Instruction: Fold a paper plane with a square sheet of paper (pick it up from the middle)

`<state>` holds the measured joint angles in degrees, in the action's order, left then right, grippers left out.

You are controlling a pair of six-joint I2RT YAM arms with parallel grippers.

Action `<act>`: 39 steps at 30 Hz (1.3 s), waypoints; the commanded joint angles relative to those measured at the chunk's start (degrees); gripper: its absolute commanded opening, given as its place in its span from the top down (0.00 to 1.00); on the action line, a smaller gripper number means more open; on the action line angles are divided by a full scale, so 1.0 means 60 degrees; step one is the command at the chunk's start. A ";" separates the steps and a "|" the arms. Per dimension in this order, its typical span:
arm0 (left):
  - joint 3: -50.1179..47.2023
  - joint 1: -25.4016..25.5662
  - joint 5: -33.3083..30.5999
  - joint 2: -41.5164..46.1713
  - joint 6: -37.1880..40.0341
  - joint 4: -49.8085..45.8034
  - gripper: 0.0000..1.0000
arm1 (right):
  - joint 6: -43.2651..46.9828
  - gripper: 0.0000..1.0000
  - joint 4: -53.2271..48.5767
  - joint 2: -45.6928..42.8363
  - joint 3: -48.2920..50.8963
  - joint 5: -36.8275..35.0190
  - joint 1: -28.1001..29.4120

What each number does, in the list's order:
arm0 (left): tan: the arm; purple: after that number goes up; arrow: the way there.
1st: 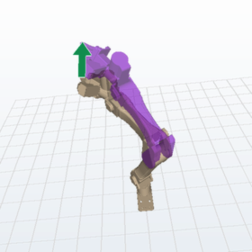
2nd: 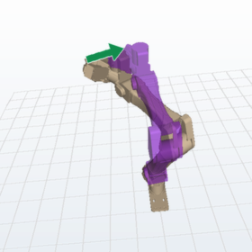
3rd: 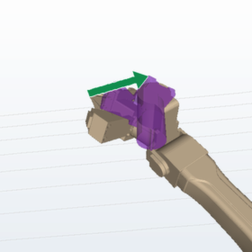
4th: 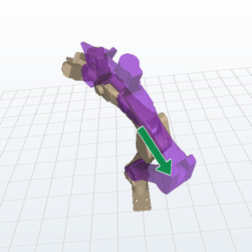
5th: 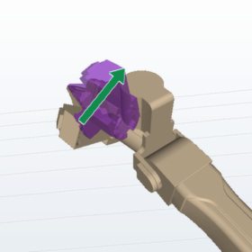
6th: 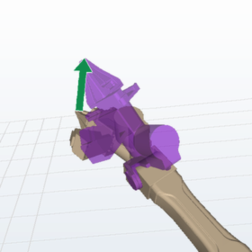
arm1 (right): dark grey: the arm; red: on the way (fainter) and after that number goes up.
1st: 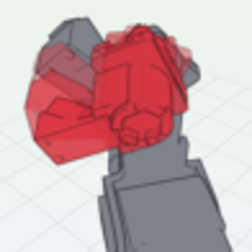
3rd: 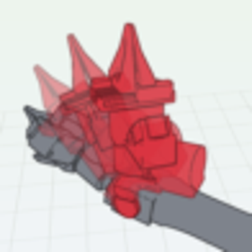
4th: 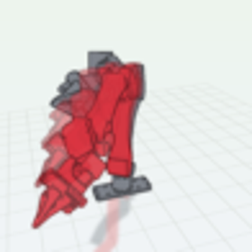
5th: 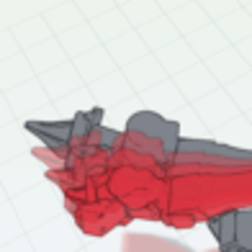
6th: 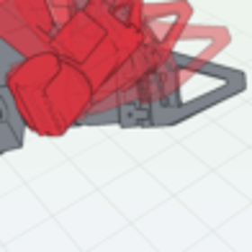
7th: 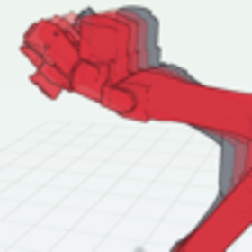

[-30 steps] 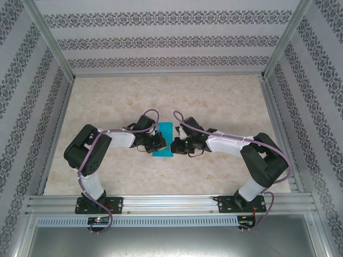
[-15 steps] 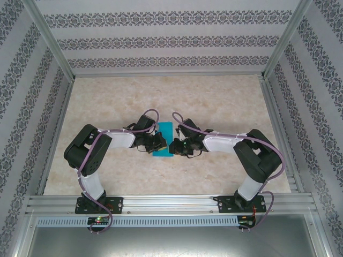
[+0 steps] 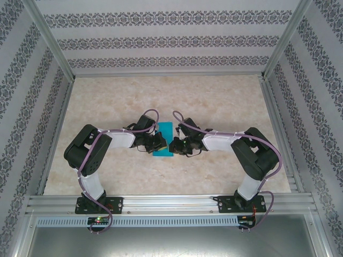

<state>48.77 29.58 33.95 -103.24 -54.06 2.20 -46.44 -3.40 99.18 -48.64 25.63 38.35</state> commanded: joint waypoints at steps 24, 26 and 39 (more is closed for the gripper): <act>0.0212 0.0080 -0.0658 0.0024 0.0159 -0.0432 0.89 | -0.0316 0.88 0.0126 0.0420 0.0418 0.0526 -0.0300; 0.0214 0.0067 -0.0671 -0.0001 0.0148 -0.0454 0.89 | -0.0306 0.87 0.0097 0.0387 0.0469 0.0510 -0.0323; 0.0439 -0.0117 -0.0576 0.0208 0.0531 -0.0387 0.88 | -0.0186 0.98 -0.0128 0.0484 0.0484 0.0446 -0.0360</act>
<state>49.78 29.52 32.42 -103.22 -52.86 1.34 -47.86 -1.06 100.95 -46.94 28.97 36.84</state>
